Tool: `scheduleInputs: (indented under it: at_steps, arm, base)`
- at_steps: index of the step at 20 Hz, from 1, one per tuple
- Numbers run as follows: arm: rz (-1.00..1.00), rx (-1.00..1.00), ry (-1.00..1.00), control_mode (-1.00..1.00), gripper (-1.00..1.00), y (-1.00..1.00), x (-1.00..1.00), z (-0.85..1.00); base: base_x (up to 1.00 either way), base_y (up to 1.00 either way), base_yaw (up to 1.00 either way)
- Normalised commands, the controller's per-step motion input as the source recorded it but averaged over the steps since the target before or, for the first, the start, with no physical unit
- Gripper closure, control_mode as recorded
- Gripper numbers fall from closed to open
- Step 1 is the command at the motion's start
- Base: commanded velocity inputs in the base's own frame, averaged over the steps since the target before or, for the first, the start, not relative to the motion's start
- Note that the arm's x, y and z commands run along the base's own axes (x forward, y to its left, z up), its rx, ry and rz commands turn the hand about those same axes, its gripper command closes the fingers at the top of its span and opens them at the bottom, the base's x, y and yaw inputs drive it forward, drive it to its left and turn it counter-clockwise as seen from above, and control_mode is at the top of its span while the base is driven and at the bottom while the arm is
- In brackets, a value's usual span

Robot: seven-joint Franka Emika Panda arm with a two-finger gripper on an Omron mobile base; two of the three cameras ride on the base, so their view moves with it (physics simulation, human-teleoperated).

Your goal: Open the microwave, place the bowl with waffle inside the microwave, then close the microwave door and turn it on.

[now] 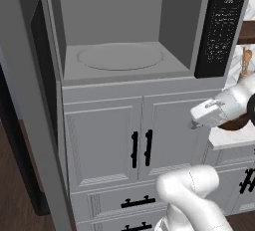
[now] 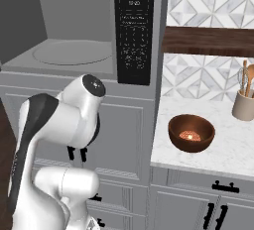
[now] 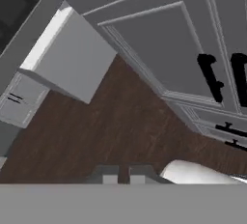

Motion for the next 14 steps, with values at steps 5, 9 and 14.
scheduleInputs:
  at_steps: [5,9,14]
  arm:
    - [-0.27,0.0,0.41,-1.0,-1.0,-1.0,0.0,-0.14]
    - [-0.09,-0.11,0.06,-1.0,-1.0,-1.0,0.19,-0.42]
    - [0.0,-0.22,0.0,-1.0,-1.0,-1.0,0.29,-0.46]
  base:
    - [0.0,0.0,0.0]
    - [0.0,0.0,0.0]
    - [0.0,0.0,0.0]
